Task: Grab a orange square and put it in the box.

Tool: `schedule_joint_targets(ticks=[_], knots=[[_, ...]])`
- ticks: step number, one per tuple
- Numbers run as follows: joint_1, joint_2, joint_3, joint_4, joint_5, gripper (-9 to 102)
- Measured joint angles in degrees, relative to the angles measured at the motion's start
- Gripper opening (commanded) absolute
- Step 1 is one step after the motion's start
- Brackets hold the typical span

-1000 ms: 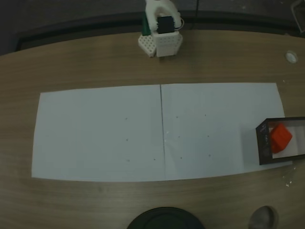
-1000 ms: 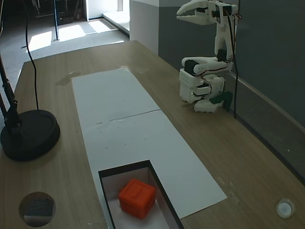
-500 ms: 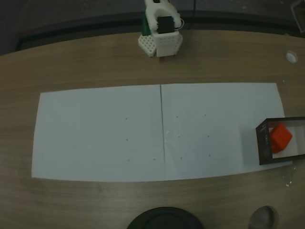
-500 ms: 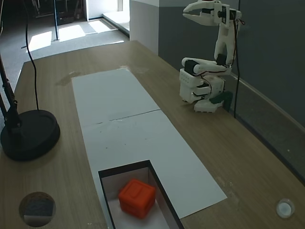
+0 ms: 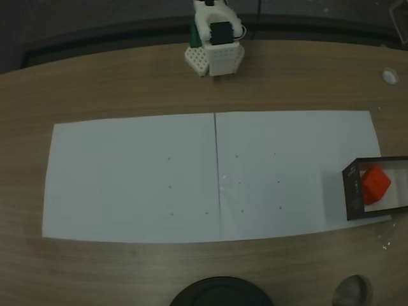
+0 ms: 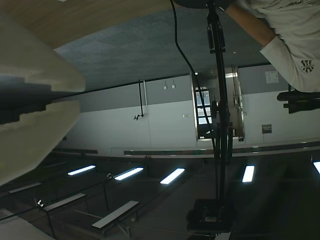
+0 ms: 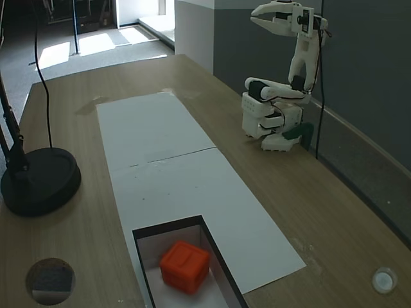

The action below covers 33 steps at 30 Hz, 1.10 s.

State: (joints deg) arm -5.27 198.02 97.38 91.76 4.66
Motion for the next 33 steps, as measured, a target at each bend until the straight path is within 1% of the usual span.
schedule_joint_targets(ticks=[3, 7, 10, 18, 21, 27, 33], knots=[[0.0, 0.0, 0.6, -1.1, 0.0, 0], [0.0, 0.0, 7.7, -5.8, 0.0, 0], [0.3, 0.0, 15.6, -11.5, 0.0, 0], [11.4, 0.0, 43.1, -30.6, 0.0, 0], [11.5, 0.0, 52.1, -35.5, -0.1, 0], [11.7, 0.0, 63.8, -40.5, -6.3, 0], [12.0, 0.0, 70.0, -41.0, -6.4, 0]])
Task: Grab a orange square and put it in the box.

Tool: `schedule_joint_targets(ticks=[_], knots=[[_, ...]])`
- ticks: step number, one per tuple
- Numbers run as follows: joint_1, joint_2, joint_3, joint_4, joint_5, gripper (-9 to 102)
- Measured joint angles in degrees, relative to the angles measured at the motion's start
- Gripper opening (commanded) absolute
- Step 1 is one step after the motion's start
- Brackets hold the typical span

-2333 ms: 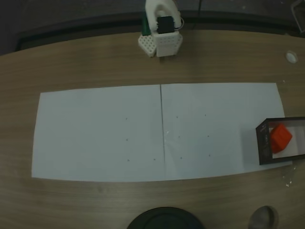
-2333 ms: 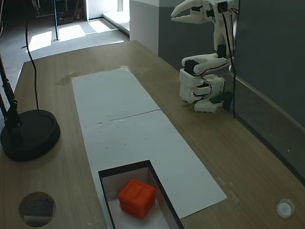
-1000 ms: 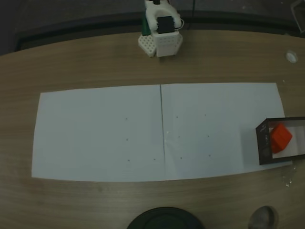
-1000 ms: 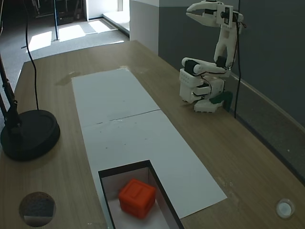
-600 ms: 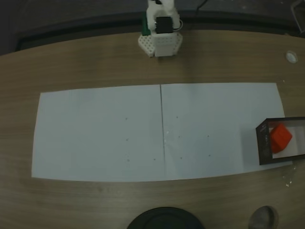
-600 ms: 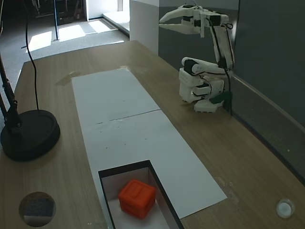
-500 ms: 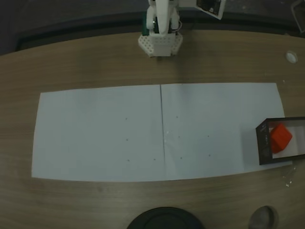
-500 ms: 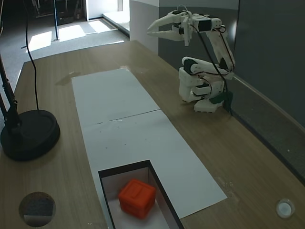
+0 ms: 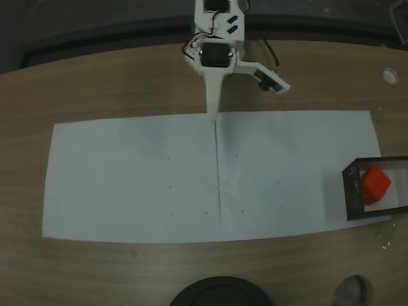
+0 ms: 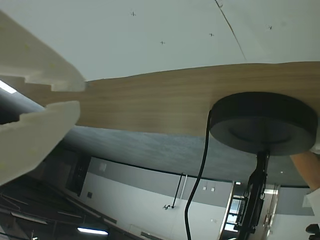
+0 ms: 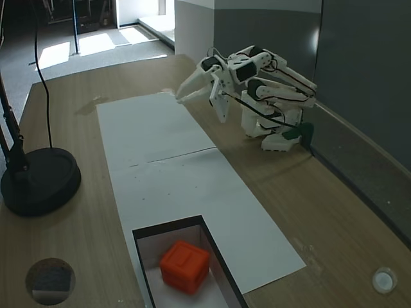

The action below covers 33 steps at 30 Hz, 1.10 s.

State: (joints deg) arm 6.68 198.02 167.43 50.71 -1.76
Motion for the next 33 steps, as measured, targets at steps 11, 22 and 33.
schedule_joint_targets(ticks=[11, 22, 33], knots=[[0.0, -0.1, 10.6, 0.5, 0.0, 0], [-7.5, -0.1, 8.1, 22.3, 4.2, 0], [-7.7, -0.1, 8.1, 22.5, 4.9, 0]])
